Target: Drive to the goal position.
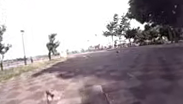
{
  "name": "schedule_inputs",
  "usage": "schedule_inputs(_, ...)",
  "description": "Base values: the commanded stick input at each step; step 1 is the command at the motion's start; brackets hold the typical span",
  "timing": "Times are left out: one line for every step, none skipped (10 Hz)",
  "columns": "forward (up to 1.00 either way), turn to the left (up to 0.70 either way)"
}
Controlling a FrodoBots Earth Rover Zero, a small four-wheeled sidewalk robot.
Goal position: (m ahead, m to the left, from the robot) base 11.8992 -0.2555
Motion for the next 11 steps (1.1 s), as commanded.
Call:
schedule_inputs(0.7, 0.0)
schedule_inputs(0.7, 0.0)
schedule_inputs(0.7, 0.0)
schedule_inputs(0.7, 0.0)
schedule_inputs(0.7, 0.0)
schedule_inputs(0.7, 0.0)
schedule_inputs(0.7, 0.0)
schedule_inputs(0.7, 0.0)
schedule_inputs(0.7, 0.0)
schedule_inputs(0.7, 0.0)
schedule_inputs(0.7, 0.0)
